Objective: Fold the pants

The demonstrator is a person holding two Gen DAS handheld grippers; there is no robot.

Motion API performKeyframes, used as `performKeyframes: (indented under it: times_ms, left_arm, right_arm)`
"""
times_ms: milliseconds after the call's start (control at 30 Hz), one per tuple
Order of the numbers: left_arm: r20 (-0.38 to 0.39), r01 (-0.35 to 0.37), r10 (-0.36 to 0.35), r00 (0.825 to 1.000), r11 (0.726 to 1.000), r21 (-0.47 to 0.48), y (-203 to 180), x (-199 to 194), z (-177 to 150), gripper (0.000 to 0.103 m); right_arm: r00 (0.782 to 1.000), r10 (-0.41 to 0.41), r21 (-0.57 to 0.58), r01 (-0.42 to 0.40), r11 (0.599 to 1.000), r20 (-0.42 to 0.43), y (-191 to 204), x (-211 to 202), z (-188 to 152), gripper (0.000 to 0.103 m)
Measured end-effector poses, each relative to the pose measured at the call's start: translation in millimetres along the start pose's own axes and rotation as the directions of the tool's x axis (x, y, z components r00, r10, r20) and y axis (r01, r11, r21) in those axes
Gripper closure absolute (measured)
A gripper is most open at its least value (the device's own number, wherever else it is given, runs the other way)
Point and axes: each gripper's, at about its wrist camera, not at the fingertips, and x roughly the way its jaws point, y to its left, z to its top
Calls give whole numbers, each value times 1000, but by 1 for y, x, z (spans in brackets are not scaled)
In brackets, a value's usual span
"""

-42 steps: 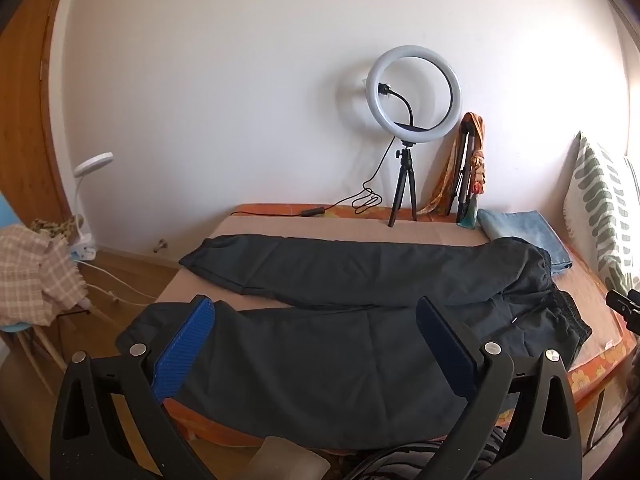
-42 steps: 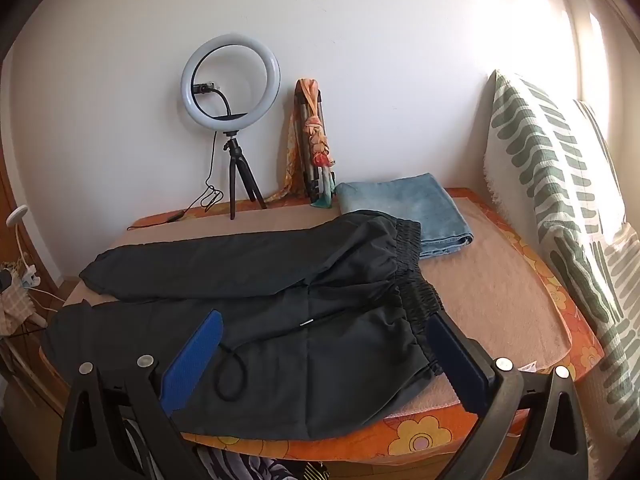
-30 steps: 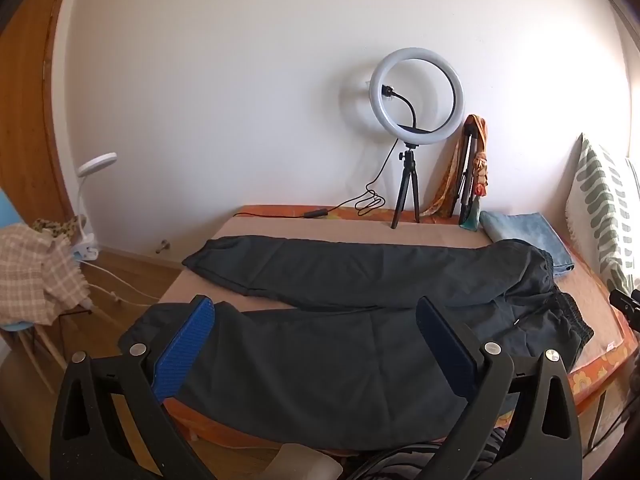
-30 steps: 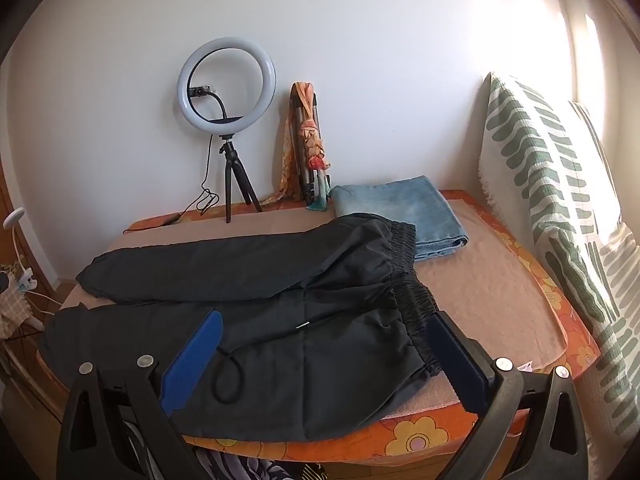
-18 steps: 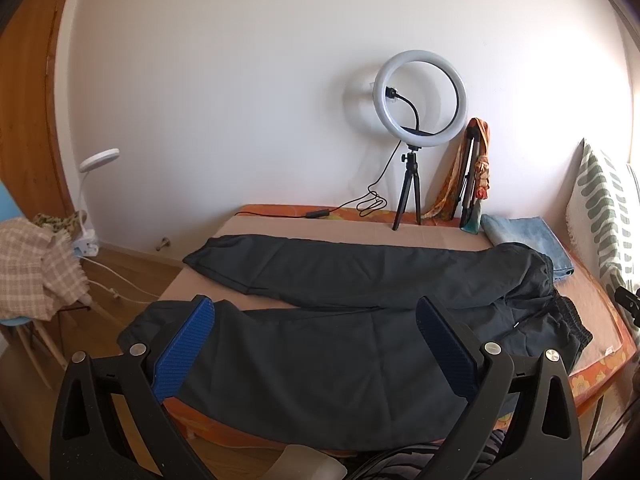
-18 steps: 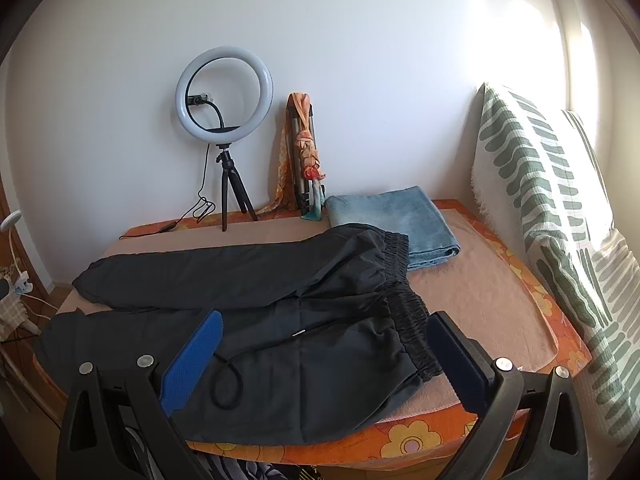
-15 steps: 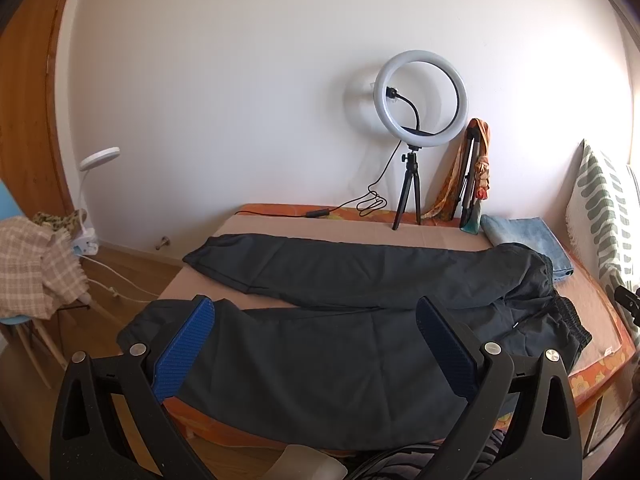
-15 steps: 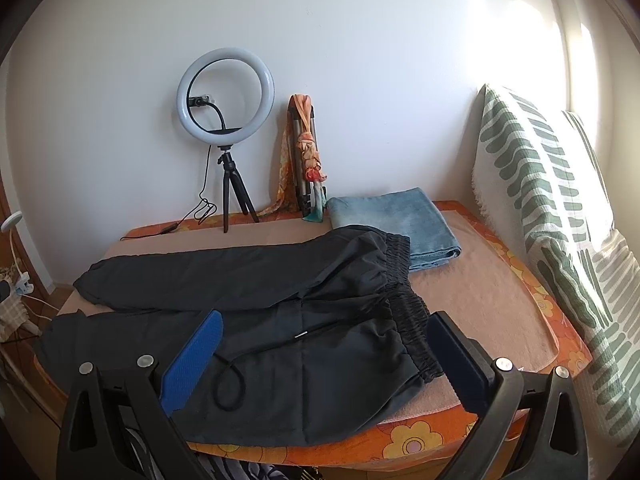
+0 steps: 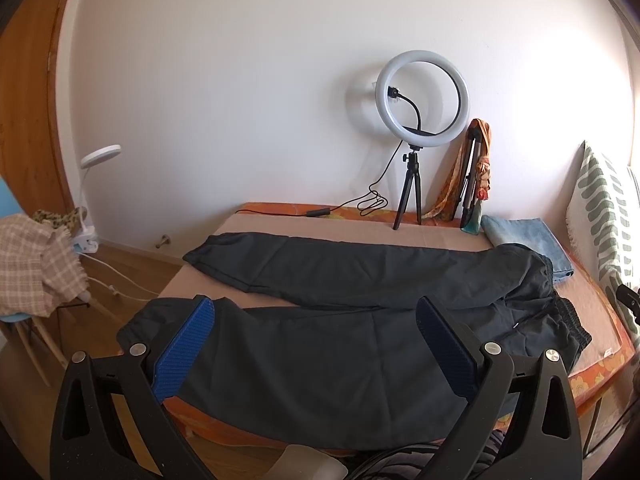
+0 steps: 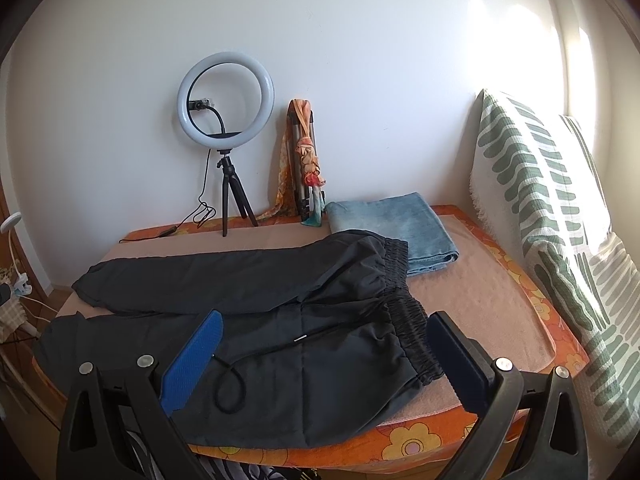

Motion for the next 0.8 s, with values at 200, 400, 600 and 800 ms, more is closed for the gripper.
performKeyframes:
  times_ms: [200, 400, 600, 800]
  left_arm:
    - [-2, -1, 1, 1000, 1000, 1, 0, 1, 1, 2]
    - [-3, -1, 1, 1000, 1000, 1, 0, 1, 0, 2]
    - [-4, 1, -1, 1000, 1000, -1, 2, 3, -1, 2]
    - [-4, 0, 0, 1000, 1000, -2, 2, 3, -1, 2]
  right_arm:
    - [1000, 1, -8, -1, 1000, 4, 2, 0, 1, 0]
    - [1000, 0, -11, 0, 1000, 4, 3, 0, 1, 0]
    - [1000, 2, -11, -2, 1000, 4, 3, 0, 0, 0]
    - [1000, 0, -11, 0, 1000, 5, 3, 0, 0, 0]
